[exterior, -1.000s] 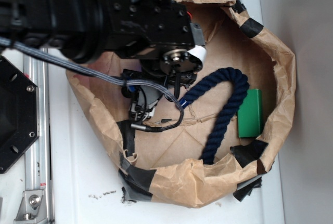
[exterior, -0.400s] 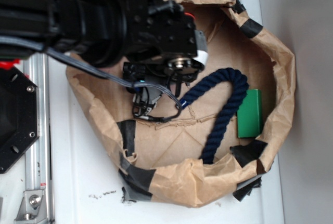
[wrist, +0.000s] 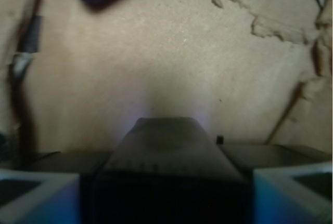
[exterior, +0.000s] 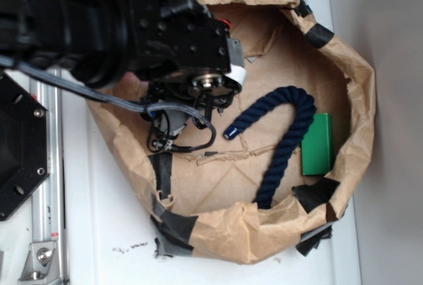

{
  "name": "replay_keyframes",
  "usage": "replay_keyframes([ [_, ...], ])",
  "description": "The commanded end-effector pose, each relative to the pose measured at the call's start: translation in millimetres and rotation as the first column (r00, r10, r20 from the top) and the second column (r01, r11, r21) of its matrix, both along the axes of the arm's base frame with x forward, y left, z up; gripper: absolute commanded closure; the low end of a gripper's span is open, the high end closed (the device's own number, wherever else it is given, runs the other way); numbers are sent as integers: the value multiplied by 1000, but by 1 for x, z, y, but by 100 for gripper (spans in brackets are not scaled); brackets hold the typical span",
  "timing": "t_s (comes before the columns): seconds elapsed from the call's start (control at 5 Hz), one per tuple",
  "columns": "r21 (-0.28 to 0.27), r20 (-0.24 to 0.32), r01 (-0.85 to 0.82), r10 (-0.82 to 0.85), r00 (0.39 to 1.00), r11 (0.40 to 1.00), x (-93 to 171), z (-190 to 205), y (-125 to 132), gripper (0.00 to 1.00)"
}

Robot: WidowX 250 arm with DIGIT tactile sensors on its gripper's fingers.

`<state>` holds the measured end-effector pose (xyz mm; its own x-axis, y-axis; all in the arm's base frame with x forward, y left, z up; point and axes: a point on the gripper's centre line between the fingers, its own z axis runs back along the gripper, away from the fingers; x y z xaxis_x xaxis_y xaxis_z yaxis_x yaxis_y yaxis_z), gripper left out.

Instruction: Grab the black box.

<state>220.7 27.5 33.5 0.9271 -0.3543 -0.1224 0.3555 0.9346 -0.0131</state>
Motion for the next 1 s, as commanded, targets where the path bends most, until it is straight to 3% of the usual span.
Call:
replay_keyframes([
  [0.0, -11, 164, -57, 58, 985, 998, 33, 84, -6, 100],
  [0.2, -40, 164, -115, 120, 979, 993, 46, 114, -18, 100],
  [0.4, -27, 212, -171, 173, 962, 985, 44, 127, -29, 100],
  [0.6, -95, 176, -149, 164, 971, 984, 41, 123, -27, 100],
  [0.8, -40, 215, -170, 175, 961, 985, 40, 123, -25, 100],
])
